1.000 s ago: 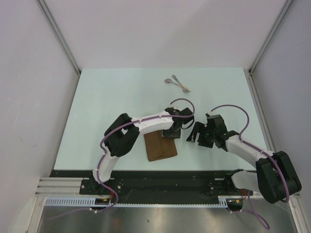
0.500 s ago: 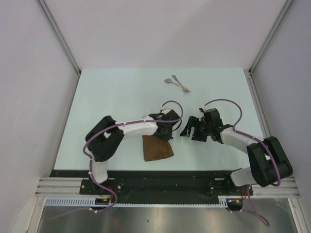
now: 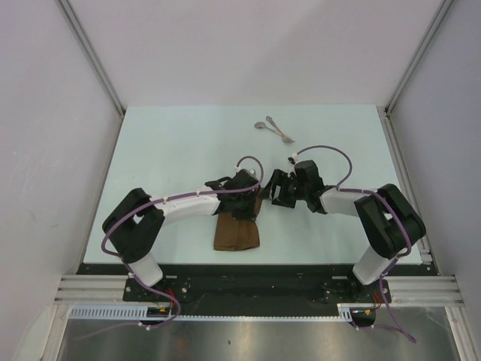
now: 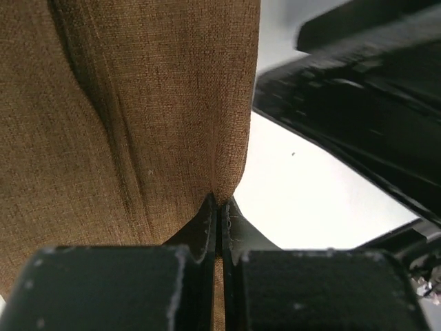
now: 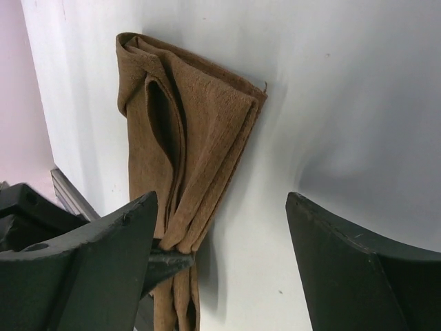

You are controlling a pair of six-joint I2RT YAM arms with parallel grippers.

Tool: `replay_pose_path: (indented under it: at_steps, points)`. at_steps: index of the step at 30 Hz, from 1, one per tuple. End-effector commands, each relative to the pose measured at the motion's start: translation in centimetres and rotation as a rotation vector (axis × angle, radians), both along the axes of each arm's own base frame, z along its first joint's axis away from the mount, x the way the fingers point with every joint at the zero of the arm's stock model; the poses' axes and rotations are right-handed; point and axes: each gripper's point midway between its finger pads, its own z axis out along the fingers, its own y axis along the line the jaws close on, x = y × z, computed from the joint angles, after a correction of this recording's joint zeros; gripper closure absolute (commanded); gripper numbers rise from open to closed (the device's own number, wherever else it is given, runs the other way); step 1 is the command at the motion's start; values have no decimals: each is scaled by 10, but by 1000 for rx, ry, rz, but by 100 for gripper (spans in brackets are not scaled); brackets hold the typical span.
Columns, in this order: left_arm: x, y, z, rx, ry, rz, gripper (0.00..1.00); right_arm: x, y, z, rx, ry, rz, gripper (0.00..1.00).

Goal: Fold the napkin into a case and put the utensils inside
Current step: Pick up the 2/3-rectangle-folded napkin from the center of the board.

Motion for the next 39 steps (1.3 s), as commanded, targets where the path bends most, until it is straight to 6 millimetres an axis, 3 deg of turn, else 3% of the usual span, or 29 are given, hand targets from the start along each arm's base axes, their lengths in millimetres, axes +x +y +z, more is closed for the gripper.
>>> replay_pose_path:
  at_steps: [1, 8, 23, 30, 33, 34, 36, 37, 39]
  points:
    - [5, -6, 25, -101, -44, -15, 100, 20, 20, 14, 39, -73, -55, 21]
    - [1, -9, 25, -142, -23, -13, 100, 22, 32, 10, 61, -132, -100, 34]
    - [0, -12, 30, -170, -25, -16, 100, 24, 28, -4, 70, -142, -136, 50]
    - [1, -25, 27, -231, -23, -52, 100, 25, 28, 3, 61, -135, -132, 68]
    - [2, -37, 31, -290, -23, -77, 100, 28, 20, 2, -2, -134, -142, 79]
    - [2, -40, 30, -302, -19, -75, 100, 25, 13, -7, -58, -107, -131, 82]
    - [0, -49, 32, -335, -7, -95, 100, 31, 9, -1, -107, -117, -134, 89]
    - [2, -55, 32, -344, -8, -102, 100, 26, 1, -9, -162, -81, -132, 91]
    - [-1, -65, 34, -356, -5, -124, 100, 28, -8, -3, -203, -107, -137, 91]
